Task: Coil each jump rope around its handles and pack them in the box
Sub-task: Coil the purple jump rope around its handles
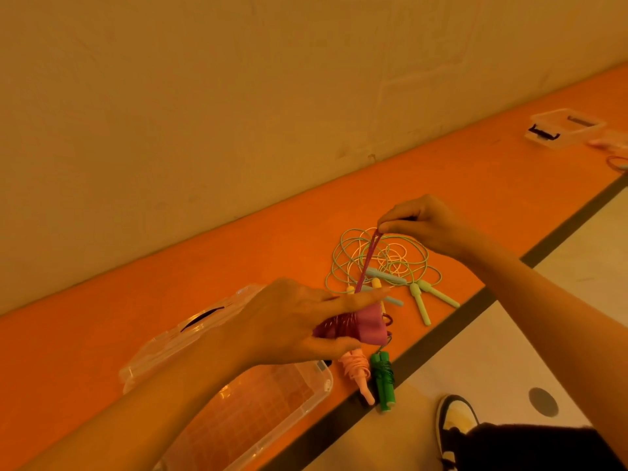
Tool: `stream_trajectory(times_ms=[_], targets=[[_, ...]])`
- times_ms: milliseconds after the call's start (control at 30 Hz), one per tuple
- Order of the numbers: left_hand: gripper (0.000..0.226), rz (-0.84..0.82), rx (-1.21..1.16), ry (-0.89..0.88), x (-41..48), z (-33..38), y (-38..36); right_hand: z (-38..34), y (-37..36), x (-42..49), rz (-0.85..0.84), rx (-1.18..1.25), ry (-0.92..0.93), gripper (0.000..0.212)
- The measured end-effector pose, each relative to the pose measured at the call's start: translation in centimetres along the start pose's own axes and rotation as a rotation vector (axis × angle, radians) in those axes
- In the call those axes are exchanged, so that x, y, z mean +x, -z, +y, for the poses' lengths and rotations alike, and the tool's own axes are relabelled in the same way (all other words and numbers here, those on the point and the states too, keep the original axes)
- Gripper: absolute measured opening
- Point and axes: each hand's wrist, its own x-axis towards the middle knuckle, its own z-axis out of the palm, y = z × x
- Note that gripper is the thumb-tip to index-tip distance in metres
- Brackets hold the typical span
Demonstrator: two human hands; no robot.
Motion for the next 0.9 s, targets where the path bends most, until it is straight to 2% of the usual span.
stream_trajectory(times_ms=[167,233,367,500,667,900], targets=[[0.06,-0.036,-0.06,-0.034,-0.1,0.2,-0.6,0.7,-2.5,0.3,-0.098,0.009,-0.023,0.014],[0.057,-0.007,-0.111,0.035,-0.5,-0.2,-1.2,1.5,-3.1,0.1,-0.118,-0.034,-0.033,0.013],[0.057,0.1,-0.288,0.251,-1.8,-1.2,-1.7,3.2,-3.3,-0.4,-0.131,-0.085,-0.047,0.037],[0.055,0.133,-0.432,0.352,-2.5,-1.6,-1.9,3.8,-3.1,-1.0,-0.196,-0.011,-0.12,0.017],[0.049,0.159,-0.567,0.431,-2.9,-1.6,-1.9,4.5,-3.3,-1.8,-0.158,-0.085,-0.146,0.02],[0.054,0.098,-0.506,0.429,-3.0,-1.3,-1.8,5.0,-3.5,-2.6,-0.195,-0.019,-0.161,0.03]])
